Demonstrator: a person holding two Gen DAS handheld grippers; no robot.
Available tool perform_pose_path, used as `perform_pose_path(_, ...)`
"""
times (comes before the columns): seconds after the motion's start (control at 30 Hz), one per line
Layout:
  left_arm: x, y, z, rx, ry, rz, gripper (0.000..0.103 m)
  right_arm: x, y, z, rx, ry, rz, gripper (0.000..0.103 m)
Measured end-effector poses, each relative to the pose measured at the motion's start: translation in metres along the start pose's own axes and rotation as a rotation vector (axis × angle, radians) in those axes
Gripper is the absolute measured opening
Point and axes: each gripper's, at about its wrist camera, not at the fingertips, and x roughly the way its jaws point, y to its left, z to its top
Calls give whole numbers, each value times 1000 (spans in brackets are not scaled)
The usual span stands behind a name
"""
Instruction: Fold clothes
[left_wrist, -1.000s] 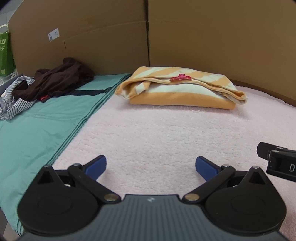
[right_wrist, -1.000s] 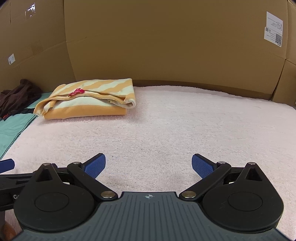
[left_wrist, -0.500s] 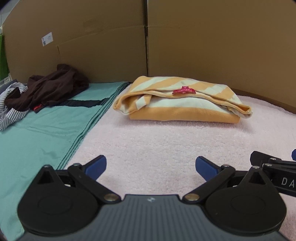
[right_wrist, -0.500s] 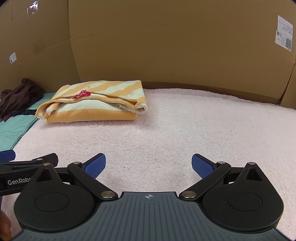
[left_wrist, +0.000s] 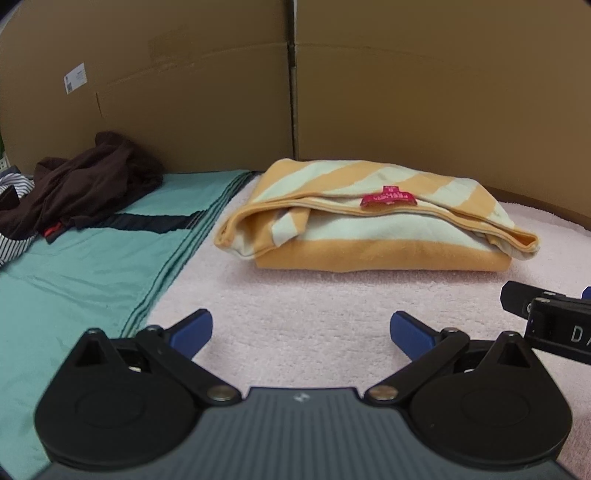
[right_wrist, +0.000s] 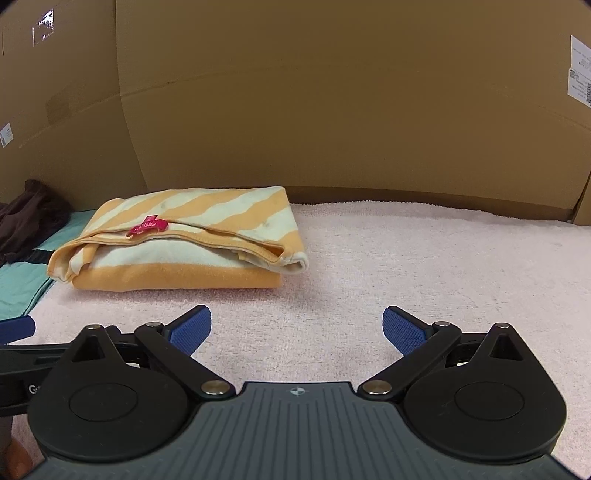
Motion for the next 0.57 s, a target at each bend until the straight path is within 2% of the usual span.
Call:
perform_pose_path(0.17, 1, -4, -2, 20, -1, -13, 102, 6, -5, -1, 38, 12, 14, 101)
perform_pose_path(0.4, -5, -21, -5, 120, -46, 14, 102, 10, 1, -4, -12, 22, -18, 101)
perform_pose_path(0.57, -5, -19, -5, 118, -41, 11, 102, 12, -2, -5, 10, 40, 1, 101)
